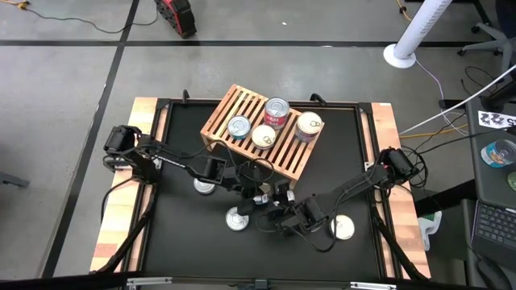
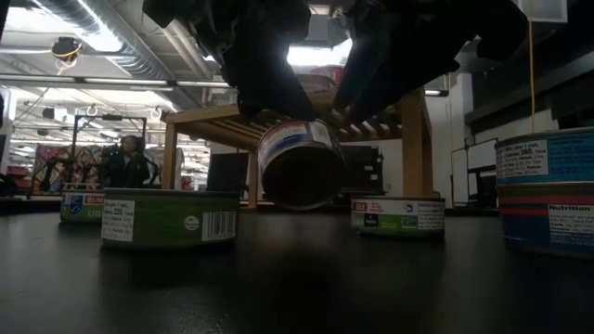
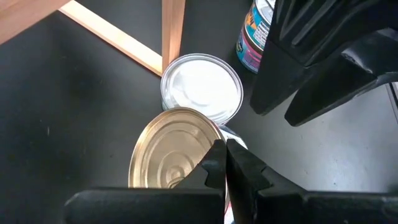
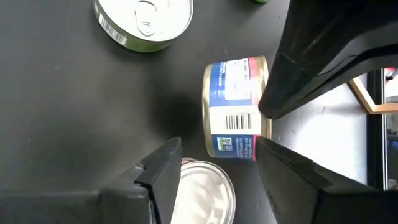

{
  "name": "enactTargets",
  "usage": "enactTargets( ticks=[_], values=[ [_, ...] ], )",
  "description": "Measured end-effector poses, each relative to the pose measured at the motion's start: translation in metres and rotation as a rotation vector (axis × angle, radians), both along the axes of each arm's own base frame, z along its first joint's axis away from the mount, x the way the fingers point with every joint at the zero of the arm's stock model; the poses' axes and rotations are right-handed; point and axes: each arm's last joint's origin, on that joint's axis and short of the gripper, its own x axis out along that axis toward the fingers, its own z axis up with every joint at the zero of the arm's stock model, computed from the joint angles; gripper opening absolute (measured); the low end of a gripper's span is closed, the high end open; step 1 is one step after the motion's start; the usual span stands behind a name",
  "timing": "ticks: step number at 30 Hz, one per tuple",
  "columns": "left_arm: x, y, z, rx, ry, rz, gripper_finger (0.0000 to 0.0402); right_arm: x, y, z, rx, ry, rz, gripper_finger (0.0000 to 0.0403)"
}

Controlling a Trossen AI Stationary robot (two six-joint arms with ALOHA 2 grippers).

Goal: Stack canned seafood by type on shelf
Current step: Stack the blue and pink tuna can on top of the blue and pink tuna can on the shelf

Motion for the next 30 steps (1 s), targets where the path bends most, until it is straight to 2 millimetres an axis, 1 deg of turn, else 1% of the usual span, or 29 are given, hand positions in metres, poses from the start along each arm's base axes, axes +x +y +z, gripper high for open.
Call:
enactTargets(
  ticks=[3,5,13,17,20,23,26,30],
  values=[
    [0.0,0.0,0.0,0.0,0.001,0.0,0.0,0.001,-0.002,0.0,0.0,0.0,-0.005,0.0207],
    [0.0,0.0,0.0,0.0,0.001,0.001,0.0,0.001,-0.002,0.0,-0.001,0.0,-0.006,0.0217],
    [0.0,0.0,0.0,0.0,0.001,0.0,0.0,0.005,-0.006,0.002,0.002,-0.034,-0.027,0.0302],
    [0.0,0.0,0.0,0.0,0.001,0.001,0.0,0.005,-0.006,0.001,-0.001,-0.034,-0.028,0.033],
    [0.0,0.0,0.0,0.0,0.001,0.001,0.0,0.006,-0.006,-0.001,-0.004,-0.028,-0.028,0.0341],
    [0.0,0.0,0.0,0.0,0.001,0.0,0.0,0.01,-0.007,-0.01,-0.016,-0.011,-0.036,0.0344],
    [0.0,0.0,0.0,0.0,0.001,0.0,0.0,0.014,-0.011,-0.017,-0.028,0.004,-0.049,0.0343],
    [0.0,0.0,0.0,0.0,0.001,-0.001,0.0,0.019,-0.021,-0.021,-0.029,0.017,-0.074,0.0342]
  ],
)
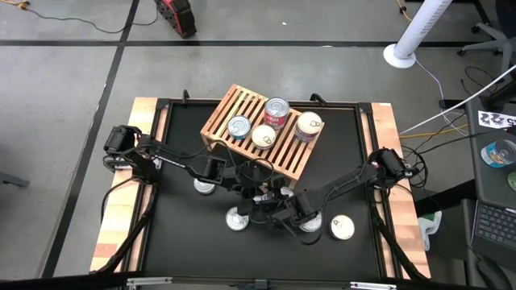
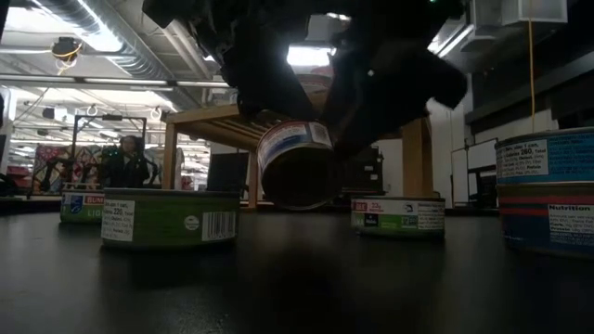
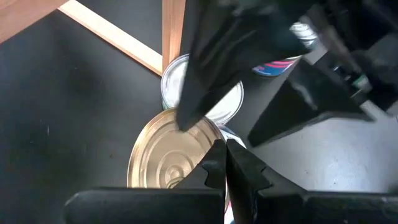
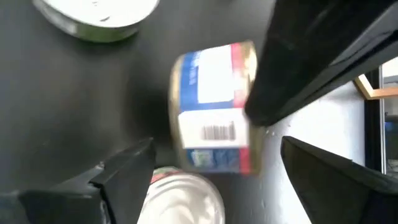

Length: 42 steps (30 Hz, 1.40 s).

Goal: Stack canned seafood by type on shelf
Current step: Stack the blue and pink tuna can on top of the blue and pink tuna can on the shelf

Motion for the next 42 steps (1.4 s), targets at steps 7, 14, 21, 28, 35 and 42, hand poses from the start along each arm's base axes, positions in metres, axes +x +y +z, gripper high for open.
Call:
enactTargets(
  ticks=[7,14,21,28,35,42],
  values=[
    [0.0,0.0001,0.0,-0.004,0.0,0.002,0.0,0.0045,-0.0092,-0.0032,-0.002,0.007,-0.026,0.0342],
    [0.0006,-0.0003,0.0007,-0.011,-0.008,-0.002,0.0,0.0053,-0.0081,-0.007,0.003,0.019,-0.02,0.0341],
    [0.0006,-0.0008,0.0007,-0.024,-0.007,-0.013,0.0,0.0056,-0.008,-0.0076,0.004,0.02,-0.02,0.0341],
    [0.0005,-0.001,0.0006,-0.028,-0.005,-0.017,0.0,0.0054,-0.0077,-0.0077,0.01,0.023,-0.017,0.0296],
    [0.0005,-0.0016,0.0007,-0.033,-0.005,-0.032,0.0,0.0053,-0.0059,-0.0081,0.03,0.029,-0.003,0.0209],
    [0.0004,-0.0018,0.0007,-0.019,-0.007,-0.045,0.0,0.0056,-0.0058,-0.008,0.042,0.031,0.001,0.0179]
  ],
)
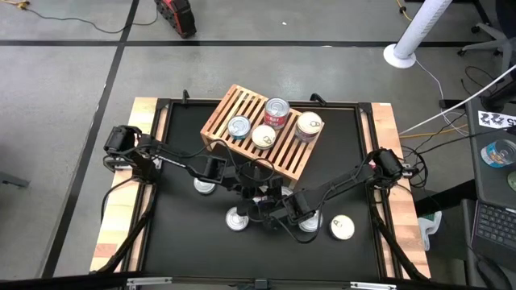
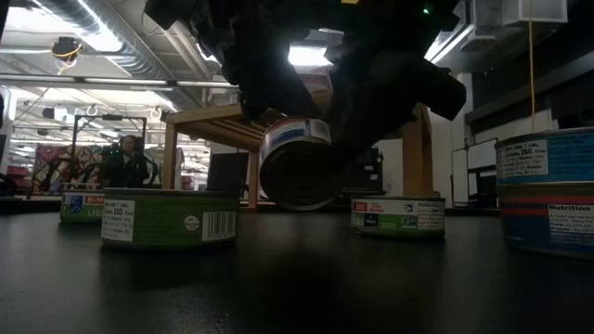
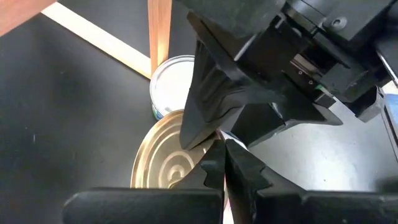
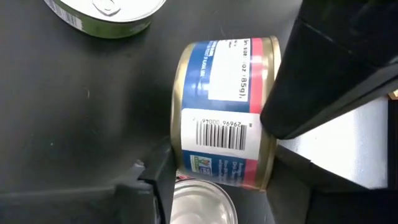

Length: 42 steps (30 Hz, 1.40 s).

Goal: Stack canned seafood by type on shelf
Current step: Stack the blue and pink tuna can on top of the blue and pink tuna can on the shelf

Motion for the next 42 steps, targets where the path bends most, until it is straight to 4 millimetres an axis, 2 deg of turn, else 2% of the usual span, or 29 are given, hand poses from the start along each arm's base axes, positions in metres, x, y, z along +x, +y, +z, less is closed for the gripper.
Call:
enactTargets(
  ticks=[4,8,18,24,32,37,42],
  values=[
    [0.0,0.0,0.0,-0.012,0.002,0.011,0.0002,0.0,0.0,0.0,0.001,0.002,0.0,0.0197],
    [0.0,0.0,0.0,0.004,0.004,-0.006,0.0017,-0.001,0.0,0.0,0.003,0.011,0.001,0.0197],
    [-0.001,-0.001,-0.001,0.101,-0.009,-0.108,0.0114,-0.001,0.0,-0.002,0.037,0.029,0.013,0.019],
    [-0.013,0.001,0.011,0.107,0.032,-0.112,0.0129,0.003,0.002,0.008,0.049,0.008,0.015,0.019],
    [-0.056,0.008,0.061,0.104,0.025,-0.103,0.0102,0.01,0.005,0.042,0.052,-0.009,0.025,0.0189],
    [-0.082,0.013,0.093,0.099,-0.062,-0.086,0.0084,0.011,0.005,0.076,0.031,-0.015,0.017,0.0189],
    [-0.103,0.016,0.117,0.123,-0.16,-0.099,0.0069,0.007,0.001,0.116,-0.044,-0.047,-0.012,0.0189]
  ],
)
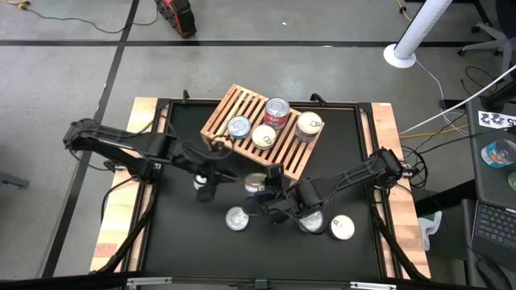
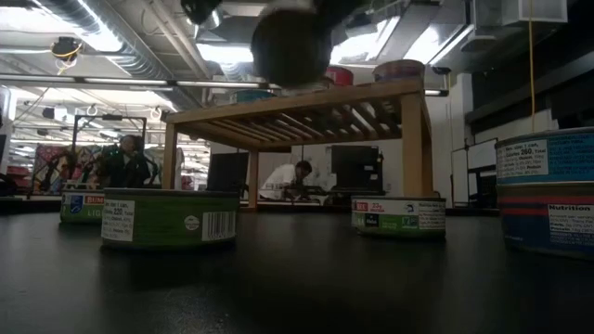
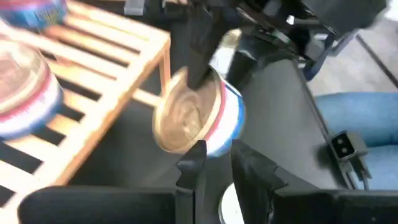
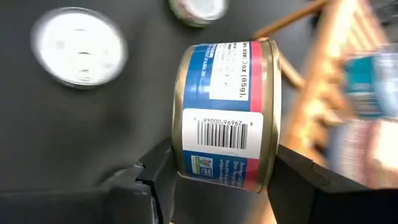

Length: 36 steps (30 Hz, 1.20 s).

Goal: Stack canned seafood by type on shelf
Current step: Stack the blue and pink tuna can on top of the blue and pink tuna can on the shelf

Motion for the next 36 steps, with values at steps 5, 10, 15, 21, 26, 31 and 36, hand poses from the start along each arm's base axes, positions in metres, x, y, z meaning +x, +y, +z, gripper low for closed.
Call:
enactTargets(
  ticks=[5,10,15,21,26,31,36],
  values=[
    [-0.013,0.003,0.014,0.062,-0.071,-0.003,0.0055,-0.006,-0.006,0.036,-0.161,-0.043,-0.008,0.0189],
    [-0.015,0.005,0.017,0.149,-0.093,-0.008,0.0039,-0.008,-0.011,0.056,-0.401,-0.066,0.0,0.0189],
    [-0.015,0.006,0.016,0.2,-0.097,-0.019,0.0025,-0.005,-0.022,0.059,-0.624,0.022,0.035,0.0195],
    [-0.014,0.005,0.016,0.228,-0.103,-0.037,0.0011,0.003,-0.049,0.053,-0.617,0.091,0.012,0.02],
    [-0.013,0.005,0.015,0.228,-0.098,-0.037,0.0002,0.009,-0.077,0.051,-0.575,0.12,-0.031,0.0201],
    [-0.013,0.005,0.015,0.229,-0.098,-0.038,0.0004,0.013,-0.1,0.049,-0.503,0.143,-0.048,0.0202],
    [-0.013,0.005,0.015,0.229,-0.097,-0.038,0.0002,0.015,-0.116,0.048,-0.459,0.155,-0.065,0.0202]
  ],
)
